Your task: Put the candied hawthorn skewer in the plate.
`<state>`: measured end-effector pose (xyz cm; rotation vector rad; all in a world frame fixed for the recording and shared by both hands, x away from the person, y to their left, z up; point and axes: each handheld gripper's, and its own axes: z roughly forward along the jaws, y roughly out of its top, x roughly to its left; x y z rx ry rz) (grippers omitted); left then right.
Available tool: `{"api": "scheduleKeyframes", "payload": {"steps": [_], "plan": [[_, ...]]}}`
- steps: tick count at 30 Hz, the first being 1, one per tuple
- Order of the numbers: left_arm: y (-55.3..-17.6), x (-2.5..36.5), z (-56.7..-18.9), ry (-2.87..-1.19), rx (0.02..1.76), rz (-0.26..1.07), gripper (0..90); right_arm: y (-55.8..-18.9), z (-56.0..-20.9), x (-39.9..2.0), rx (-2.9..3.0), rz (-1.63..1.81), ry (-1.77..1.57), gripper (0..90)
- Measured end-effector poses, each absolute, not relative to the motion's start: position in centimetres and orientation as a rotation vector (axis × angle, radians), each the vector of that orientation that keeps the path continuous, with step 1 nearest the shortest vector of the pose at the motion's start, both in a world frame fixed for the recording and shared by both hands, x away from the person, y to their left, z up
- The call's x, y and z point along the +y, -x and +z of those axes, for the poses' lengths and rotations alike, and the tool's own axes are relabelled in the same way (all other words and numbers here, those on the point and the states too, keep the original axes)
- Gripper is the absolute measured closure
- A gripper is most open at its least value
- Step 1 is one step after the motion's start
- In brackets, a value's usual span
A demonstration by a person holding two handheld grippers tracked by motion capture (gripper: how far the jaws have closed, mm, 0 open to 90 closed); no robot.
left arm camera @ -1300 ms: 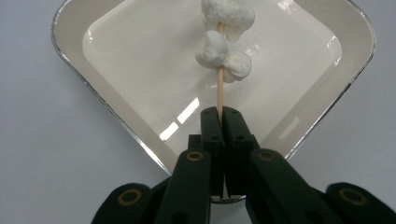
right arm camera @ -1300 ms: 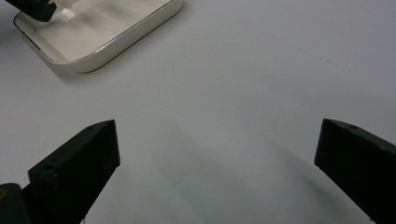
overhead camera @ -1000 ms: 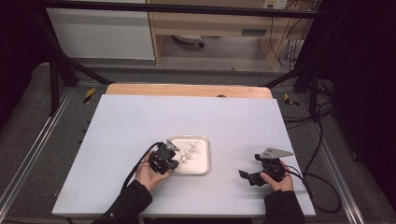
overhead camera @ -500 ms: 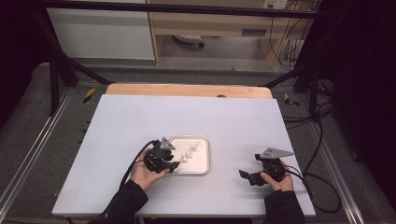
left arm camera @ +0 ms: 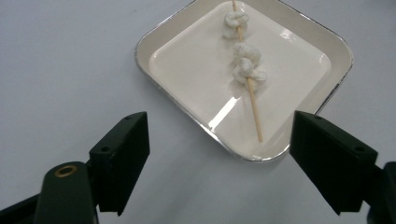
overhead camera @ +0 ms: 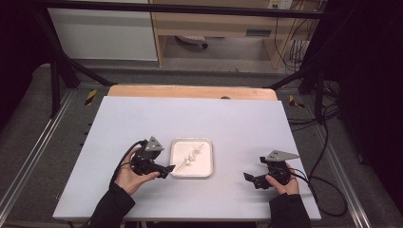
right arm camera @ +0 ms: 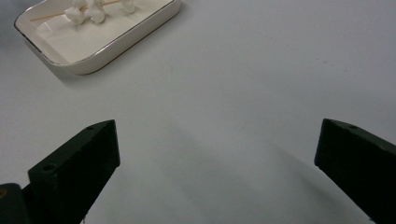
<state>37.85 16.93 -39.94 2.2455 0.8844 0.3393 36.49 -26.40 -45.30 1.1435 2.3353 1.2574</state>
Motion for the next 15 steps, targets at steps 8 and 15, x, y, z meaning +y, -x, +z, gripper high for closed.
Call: {"api": "scheduleKeyframes", "payload": {"steps": [8, 15], "plan": [[-36.8, 21.0, -40.8, -2.168, 0.938, 0.354, 11.0, -36.5, -45.3, -26.5, 2.336, 1.251, -1.152, 0.7], [-36.1, 24.0, -42.9, -2.099, 0.977, 0.374, 10.4, -36.5, -45.4, -26.4, 2.347, 1.238, -1.156, 0.7]]}}
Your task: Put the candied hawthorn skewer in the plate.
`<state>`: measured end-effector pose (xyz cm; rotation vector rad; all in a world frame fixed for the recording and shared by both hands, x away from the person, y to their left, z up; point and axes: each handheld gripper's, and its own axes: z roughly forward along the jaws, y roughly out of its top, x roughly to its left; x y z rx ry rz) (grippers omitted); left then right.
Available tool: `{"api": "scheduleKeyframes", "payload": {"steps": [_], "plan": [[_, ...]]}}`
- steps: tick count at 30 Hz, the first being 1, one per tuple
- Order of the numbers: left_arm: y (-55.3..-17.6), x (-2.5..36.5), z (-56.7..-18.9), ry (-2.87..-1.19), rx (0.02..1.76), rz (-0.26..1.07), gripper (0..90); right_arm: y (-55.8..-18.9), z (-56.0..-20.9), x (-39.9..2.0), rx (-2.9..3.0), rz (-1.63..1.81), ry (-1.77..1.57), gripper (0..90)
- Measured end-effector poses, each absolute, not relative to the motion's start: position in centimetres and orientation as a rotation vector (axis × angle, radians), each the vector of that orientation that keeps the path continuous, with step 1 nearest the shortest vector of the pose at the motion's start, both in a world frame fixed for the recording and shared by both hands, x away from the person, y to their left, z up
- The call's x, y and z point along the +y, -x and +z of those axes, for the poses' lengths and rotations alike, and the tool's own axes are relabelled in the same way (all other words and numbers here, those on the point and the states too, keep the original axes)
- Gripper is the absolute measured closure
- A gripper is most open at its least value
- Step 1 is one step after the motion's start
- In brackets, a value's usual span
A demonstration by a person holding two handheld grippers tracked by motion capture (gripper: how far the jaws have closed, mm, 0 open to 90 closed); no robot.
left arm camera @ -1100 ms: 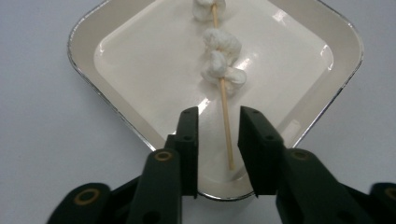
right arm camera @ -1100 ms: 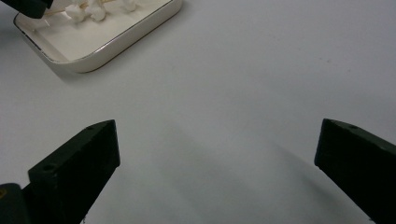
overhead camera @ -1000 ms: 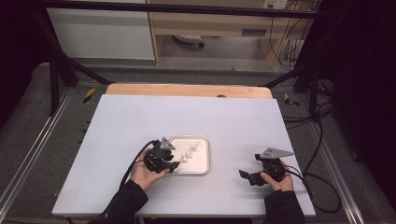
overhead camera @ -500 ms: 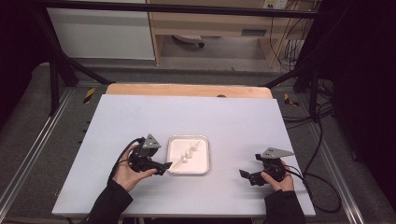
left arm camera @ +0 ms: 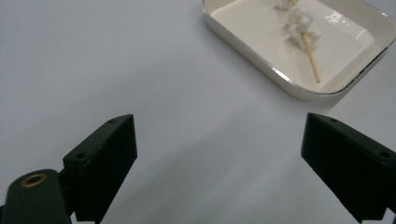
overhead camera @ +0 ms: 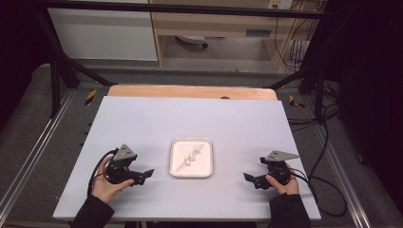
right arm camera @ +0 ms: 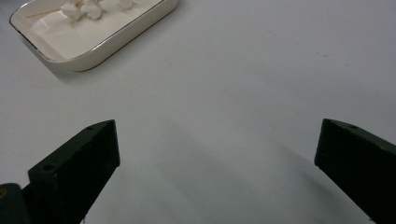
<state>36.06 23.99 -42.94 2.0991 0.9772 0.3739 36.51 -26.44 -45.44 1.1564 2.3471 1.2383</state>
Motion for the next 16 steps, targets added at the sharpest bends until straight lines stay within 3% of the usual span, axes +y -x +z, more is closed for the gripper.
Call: {"api": "scheduleKeyframes", "payload": {"steps": [16], "plan": [[-35.0, 26.6, -45.0, -2.076, 1.026, 0.396, 8.7, -36.3, -45.7, -26.4, 2.365, 1.224, -1.15, 0.7]]}}
